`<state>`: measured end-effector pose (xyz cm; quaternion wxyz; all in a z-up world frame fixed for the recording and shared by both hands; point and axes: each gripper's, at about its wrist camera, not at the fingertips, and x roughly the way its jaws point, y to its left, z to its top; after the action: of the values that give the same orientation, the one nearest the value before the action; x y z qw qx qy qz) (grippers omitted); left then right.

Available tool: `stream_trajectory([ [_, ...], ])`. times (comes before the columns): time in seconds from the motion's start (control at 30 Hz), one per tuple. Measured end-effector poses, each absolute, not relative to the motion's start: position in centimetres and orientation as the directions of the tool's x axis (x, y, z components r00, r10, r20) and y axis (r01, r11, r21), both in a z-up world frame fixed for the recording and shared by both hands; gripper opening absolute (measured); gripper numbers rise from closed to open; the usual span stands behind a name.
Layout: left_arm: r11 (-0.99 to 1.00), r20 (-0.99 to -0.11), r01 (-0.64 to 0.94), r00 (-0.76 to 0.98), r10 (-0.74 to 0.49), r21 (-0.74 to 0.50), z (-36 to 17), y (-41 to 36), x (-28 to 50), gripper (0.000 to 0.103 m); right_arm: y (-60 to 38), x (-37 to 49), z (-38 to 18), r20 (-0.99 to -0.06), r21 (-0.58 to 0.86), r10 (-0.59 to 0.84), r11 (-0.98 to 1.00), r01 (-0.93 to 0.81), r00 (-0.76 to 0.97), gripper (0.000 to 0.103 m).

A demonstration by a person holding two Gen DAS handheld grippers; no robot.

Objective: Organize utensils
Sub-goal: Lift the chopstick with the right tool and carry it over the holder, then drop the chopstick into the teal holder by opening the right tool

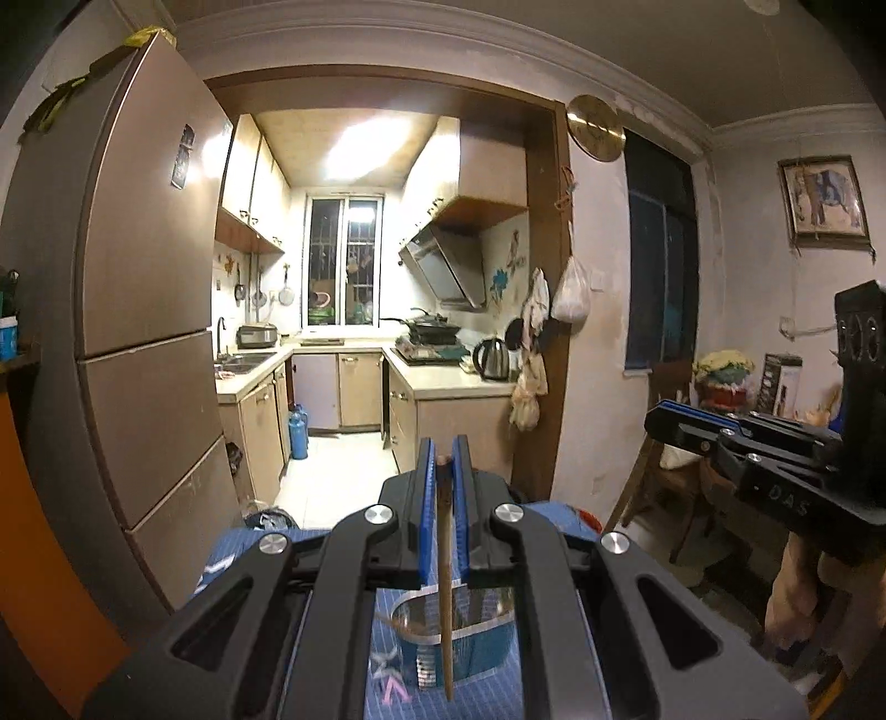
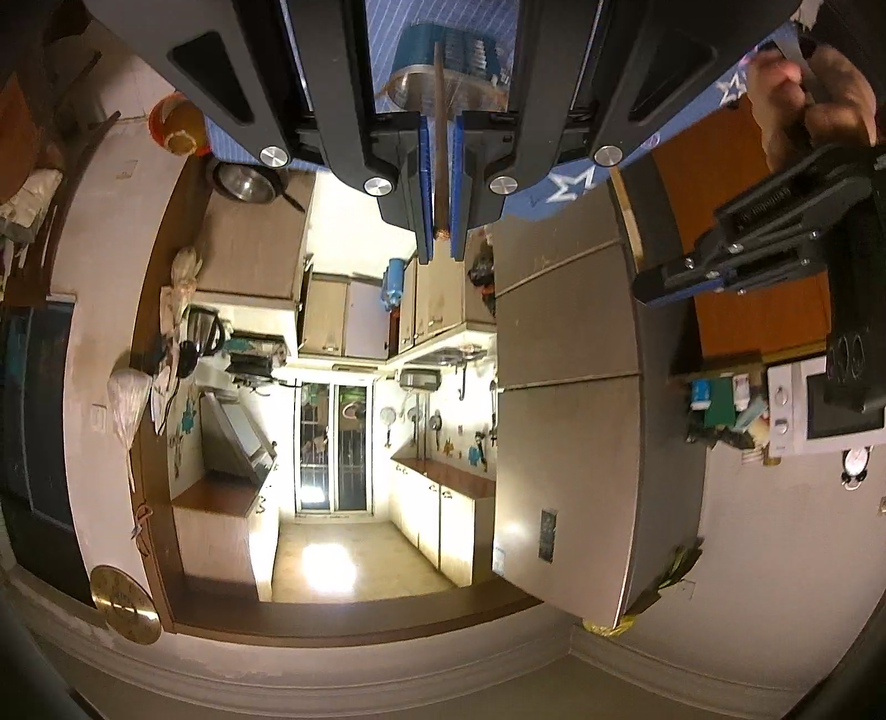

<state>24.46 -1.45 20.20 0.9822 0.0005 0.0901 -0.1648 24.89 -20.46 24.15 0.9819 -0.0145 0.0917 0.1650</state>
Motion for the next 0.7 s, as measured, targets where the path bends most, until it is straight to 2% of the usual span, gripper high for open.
stream_trajectory([
  [0.3,0.960,-0.163,0.277,0.946,-0.279,-0.039,20.9,-3.7,29.3,0.005,-19.9,30.5,25.2,-0.185,0.007,0.304,0.951,-0.309,0.934,0.007],
  [0.7,0.968,-0.248,0.248,0.936,-0.249,-0.038,16.0,-5.0,34.3,0.005,-20.1,35.4,18.6,-0.278,0.058,0.309,0.951,-0.305,0.910,0.007],
])
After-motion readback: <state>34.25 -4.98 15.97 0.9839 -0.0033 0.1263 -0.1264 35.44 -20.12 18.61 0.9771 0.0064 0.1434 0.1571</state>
